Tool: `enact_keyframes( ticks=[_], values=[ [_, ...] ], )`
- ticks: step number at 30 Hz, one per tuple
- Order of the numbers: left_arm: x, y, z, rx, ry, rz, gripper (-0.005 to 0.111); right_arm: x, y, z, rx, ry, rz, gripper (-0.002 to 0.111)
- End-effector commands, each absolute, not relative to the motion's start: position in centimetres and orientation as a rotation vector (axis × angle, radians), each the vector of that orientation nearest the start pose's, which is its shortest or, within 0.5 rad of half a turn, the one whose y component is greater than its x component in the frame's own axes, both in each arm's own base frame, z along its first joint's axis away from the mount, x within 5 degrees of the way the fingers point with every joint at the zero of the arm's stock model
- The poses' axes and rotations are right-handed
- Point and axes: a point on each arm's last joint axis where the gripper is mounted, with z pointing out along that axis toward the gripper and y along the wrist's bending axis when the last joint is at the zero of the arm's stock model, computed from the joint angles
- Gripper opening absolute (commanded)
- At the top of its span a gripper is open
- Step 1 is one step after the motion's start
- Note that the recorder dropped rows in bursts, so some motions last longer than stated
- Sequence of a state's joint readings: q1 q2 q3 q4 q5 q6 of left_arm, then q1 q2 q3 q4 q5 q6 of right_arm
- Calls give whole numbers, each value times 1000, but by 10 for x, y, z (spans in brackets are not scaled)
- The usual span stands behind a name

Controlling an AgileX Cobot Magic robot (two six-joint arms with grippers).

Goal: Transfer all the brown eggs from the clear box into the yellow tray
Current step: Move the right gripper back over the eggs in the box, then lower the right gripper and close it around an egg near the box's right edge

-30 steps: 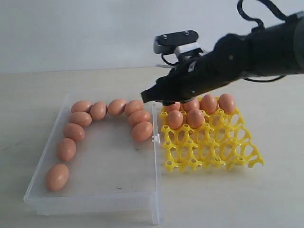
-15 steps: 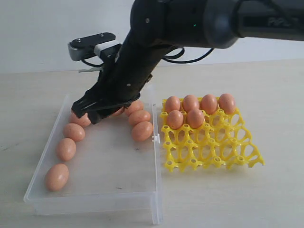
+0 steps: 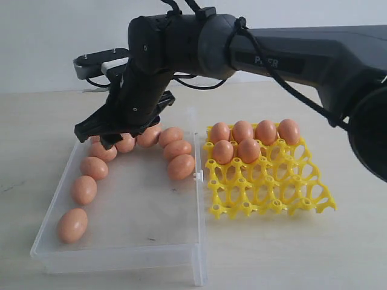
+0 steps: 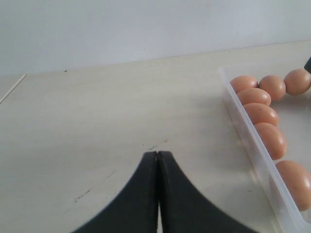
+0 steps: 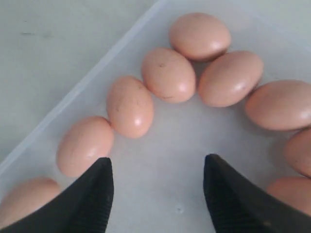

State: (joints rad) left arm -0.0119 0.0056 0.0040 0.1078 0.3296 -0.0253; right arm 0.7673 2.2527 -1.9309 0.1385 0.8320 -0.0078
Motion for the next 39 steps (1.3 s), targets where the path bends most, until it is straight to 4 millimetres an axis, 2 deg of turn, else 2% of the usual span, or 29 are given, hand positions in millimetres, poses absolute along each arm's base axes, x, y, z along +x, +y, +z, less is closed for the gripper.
enact_keyframes(
  ticks=[1,8,11,16,20,26,39],
  values=[
    [54,2,185,49,1798,72,0,369,339,191,-843,2627,301,55],
    [54,2,185,49,1798,72,0,378,315,169,-693,2859,306,55],
    [54,2,185,49,1798,72,0,383,310,168,-632,2871,298,55],
    [54,2,185,49,1798,72,0,388,305,168,-622,2854,269,55],
    [54,2,185,49,1798,72,0,391,300,168,-616,2847,184,55],
    [54,2,185,49,1798,72,0,387,298,160,-625,2917,150,55],
    [54,2,185,49,1798,72,0,381,304,136,-585,3026,244,55]
  ],
)
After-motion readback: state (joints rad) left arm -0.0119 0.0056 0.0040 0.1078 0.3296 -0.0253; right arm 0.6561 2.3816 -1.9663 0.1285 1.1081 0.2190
